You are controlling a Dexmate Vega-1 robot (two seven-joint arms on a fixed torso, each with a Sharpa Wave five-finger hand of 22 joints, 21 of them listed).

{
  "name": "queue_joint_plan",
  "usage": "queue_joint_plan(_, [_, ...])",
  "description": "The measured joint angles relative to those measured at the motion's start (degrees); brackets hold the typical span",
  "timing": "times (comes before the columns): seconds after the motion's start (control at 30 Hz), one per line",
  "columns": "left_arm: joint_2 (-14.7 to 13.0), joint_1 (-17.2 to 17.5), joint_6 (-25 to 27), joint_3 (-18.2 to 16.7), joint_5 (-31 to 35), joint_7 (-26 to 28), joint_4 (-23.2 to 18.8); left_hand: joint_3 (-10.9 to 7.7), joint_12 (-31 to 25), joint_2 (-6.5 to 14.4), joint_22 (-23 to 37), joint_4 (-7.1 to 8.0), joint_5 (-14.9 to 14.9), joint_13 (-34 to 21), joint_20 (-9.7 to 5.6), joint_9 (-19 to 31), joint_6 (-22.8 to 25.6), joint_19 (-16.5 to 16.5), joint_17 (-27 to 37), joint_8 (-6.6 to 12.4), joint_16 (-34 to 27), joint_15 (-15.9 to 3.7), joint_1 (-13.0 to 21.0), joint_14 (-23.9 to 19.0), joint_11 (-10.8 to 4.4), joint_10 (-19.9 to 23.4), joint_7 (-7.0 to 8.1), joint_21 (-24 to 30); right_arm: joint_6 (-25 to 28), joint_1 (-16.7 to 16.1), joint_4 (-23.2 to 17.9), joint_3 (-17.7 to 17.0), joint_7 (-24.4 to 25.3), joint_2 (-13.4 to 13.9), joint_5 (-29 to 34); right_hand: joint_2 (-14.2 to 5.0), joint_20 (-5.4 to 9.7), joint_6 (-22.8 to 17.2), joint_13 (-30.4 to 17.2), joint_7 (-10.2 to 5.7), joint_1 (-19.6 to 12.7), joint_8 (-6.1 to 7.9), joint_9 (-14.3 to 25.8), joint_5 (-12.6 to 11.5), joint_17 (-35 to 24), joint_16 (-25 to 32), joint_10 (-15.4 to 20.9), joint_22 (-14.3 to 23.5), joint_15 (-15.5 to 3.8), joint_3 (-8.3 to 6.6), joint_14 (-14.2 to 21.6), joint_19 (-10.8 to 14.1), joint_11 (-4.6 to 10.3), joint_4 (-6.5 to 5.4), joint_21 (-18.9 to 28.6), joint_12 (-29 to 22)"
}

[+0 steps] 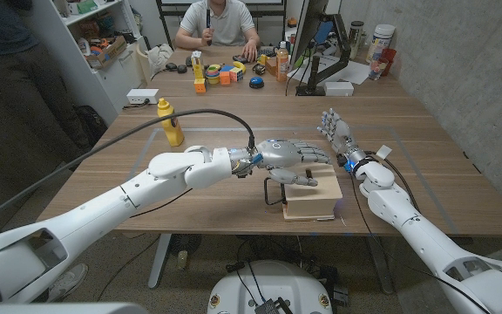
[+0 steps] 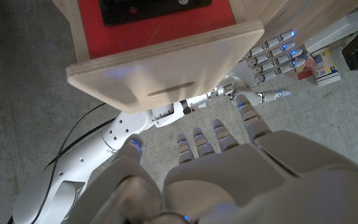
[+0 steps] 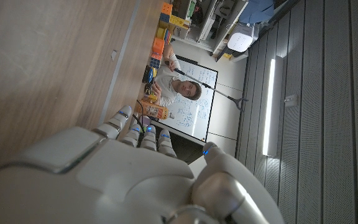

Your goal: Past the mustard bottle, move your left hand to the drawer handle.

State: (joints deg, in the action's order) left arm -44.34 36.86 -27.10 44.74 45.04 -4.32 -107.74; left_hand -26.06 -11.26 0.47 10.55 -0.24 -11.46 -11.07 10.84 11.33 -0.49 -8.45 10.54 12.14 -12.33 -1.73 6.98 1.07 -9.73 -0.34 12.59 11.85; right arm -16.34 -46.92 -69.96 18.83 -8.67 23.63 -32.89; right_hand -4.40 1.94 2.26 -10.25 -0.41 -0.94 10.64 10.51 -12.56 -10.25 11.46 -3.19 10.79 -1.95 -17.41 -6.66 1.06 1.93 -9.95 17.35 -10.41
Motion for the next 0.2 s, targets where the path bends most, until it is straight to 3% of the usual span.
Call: queue_joint_plan(0.2, [-0.08, 0.17, 0.09, 0.05, 0.08, -0.06, -0.27, 0.0, 0.0, 0.18, 0.0, 0.0, 0.0, 0.0, 0.0, 0.0, 0.0, 0.0, 0.0, 0.0, 0.0, 0.0, -0.18, 0.0, 0.0, 0.0, 0.0, 0.0, 0.0, -0.32, -0.37, -0.02, 0.17, 0.16, -0.05, 0.0, 0.0, 0.0, 0.0, 0.0, 0.0, 0.0, 0.0, 0.0, 0.0, 0.0, 0.0, 0.0, 0.0, 0.0, 0.0, 0.0, 0.0, 0.0, 0.0, 0.0])
